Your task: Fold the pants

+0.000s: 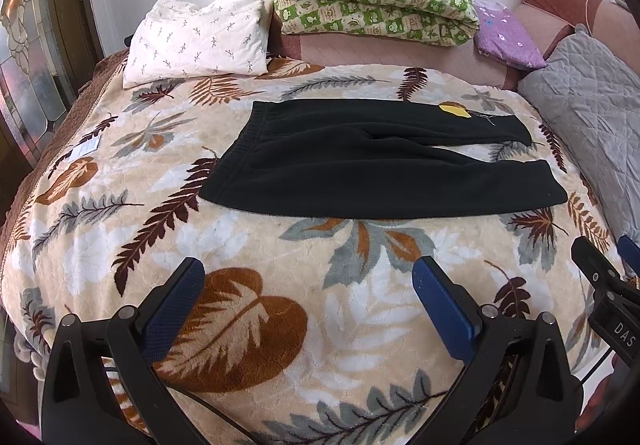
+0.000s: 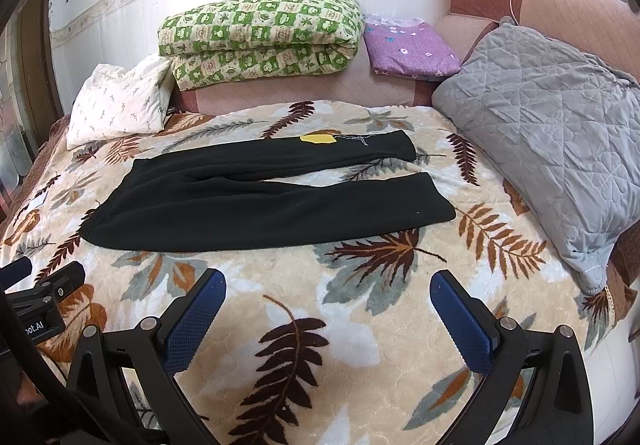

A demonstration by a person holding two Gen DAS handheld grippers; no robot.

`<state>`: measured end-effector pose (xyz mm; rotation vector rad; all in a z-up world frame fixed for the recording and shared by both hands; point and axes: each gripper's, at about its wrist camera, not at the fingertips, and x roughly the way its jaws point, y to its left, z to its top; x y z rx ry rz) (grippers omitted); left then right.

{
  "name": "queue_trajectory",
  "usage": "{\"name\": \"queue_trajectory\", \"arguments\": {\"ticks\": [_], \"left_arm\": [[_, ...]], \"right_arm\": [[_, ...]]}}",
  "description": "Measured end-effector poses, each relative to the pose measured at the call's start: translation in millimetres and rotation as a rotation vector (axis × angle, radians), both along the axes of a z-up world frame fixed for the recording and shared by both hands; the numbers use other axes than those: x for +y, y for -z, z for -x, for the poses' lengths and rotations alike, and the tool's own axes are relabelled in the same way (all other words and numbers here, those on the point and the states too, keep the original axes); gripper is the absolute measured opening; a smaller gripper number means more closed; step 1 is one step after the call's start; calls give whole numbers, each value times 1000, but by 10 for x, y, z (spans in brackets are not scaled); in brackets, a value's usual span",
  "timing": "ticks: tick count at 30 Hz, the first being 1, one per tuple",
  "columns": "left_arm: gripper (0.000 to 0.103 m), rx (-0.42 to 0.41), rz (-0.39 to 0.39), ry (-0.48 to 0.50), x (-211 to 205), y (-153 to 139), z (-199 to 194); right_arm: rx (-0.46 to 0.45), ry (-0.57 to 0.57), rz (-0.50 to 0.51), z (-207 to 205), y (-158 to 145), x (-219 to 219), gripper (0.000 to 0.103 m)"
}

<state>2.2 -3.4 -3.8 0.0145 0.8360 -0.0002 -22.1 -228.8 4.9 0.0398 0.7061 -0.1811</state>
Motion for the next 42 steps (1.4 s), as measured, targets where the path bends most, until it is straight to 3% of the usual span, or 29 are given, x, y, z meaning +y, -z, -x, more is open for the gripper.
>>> {"name": "queue_trajectory", "arguments": {"ticks": [42], "left_arm": [[103,38,-11,1,-13,141,-91]], "right_arm": [[29,-7,-3,-99,158,-14,102]]}}
